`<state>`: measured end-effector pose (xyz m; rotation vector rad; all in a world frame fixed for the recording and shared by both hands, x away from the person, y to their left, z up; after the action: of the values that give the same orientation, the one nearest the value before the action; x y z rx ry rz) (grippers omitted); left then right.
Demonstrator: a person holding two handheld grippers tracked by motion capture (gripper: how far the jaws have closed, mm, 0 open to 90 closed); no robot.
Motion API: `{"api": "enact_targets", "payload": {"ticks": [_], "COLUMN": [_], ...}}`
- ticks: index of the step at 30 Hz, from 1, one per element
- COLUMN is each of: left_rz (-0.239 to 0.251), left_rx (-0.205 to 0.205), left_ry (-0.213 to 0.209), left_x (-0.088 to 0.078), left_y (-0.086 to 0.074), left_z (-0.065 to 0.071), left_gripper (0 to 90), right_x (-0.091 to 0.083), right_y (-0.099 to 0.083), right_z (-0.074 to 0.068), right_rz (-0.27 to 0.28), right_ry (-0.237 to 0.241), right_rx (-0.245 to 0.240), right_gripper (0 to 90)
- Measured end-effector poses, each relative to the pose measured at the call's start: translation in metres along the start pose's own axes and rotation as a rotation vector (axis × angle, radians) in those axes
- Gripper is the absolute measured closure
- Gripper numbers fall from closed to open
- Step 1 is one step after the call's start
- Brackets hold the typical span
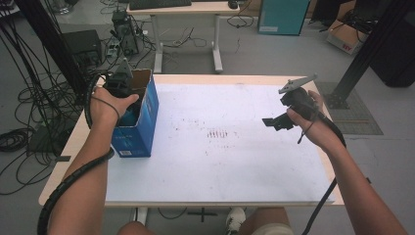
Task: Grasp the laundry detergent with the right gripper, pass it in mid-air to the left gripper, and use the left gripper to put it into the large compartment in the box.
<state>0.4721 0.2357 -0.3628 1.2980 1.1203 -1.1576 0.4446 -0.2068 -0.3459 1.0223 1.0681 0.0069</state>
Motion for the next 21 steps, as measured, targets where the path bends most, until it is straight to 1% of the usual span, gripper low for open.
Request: {"api": "enact_targets", "payload": {"ticks": [6, 9, 11, 17, 21], "left_rz": [-0.001, 0.000, -0.001, 0.004, 0.002], "left_rx": [0.001, 0.000, 0.000, 0.000, 0.002], "left_ry": [0.001, -0.001, -0.001, 0.000, -0.001], "left_x": [0.0000, 0.0001, 0.0000, 0.0003, 0.0001], "left_y": [-0.0001, 0.0001, 0.0000, 0.0004, 0.0000], "left_z": [0.0005, 0.0003, 0.0000, 0.0002, -0.0001], "left_gripper": [36.6, 36.6, 36.6, 36.6, 36.6], "right_x": [-0.0018, -0.0022, -0.0023, -0.0022, -0.0023], "right_y": [0.0011, 0.0003, -0.0001, -0.0009, -0.0017], "right_z": [0.0006, 0.0016, 0.0015, 0.0017, 0.0014], "right_rz": [0.005, 0.001, 0.001, 0.000, -0.007], "right_ry": [-0.004, -0.002, -0.004, -0.004, -0.005], "right_rx": [0.002, -0.008, 0.002, -0.004, 0.001], "right_gripper": [0.2, 0.2, 0.2, 0.2, 0.2]}}
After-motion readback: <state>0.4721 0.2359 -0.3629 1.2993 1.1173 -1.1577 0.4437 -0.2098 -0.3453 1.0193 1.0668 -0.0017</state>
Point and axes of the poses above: each handheld gripper's, and its own axes: x roughly forward along the jaws, y roughly out of its top, z roughly to its right, the point moved 9 cm from there along x, roughly forward along the jaws
